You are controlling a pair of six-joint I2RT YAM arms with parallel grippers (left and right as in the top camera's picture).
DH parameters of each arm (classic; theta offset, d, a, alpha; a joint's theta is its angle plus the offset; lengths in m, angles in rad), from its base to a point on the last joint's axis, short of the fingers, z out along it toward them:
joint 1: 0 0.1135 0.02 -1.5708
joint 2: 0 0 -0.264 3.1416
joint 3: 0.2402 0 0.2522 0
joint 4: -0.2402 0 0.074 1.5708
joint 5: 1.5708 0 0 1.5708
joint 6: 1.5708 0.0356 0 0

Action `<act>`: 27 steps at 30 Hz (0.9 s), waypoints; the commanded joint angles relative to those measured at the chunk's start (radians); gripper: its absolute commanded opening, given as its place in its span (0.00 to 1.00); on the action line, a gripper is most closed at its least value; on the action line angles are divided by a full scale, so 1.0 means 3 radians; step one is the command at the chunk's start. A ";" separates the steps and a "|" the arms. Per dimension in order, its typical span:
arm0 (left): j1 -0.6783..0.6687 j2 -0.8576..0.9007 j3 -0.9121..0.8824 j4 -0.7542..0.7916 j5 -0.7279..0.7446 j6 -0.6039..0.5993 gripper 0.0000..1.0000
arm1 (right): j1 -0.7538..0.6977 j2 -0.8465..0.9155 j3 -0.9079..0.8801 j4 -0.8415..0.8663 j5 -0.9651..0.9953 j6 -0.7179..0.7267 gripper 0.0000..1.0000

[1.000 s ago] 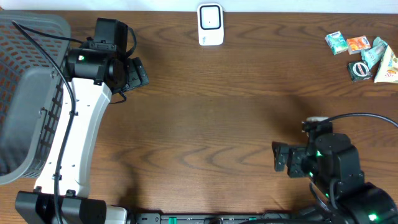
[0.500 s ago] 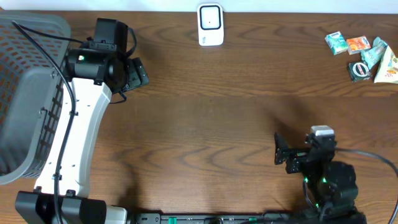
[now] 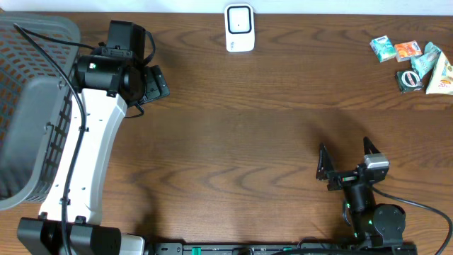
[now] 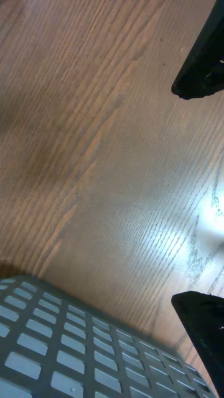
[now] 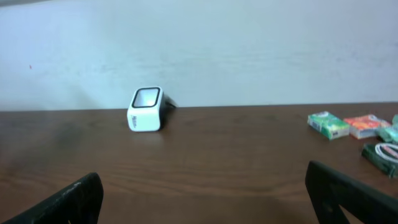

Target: Scan the item barcode

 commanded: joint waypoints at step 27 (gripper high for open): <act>0.0005 0.0011 0.0028 -0.0011 -0.0029 -0.0041 0.98 | -0.0519 -0.0071 -0.0365 0.0097 -0.0080 -0.0179 0.99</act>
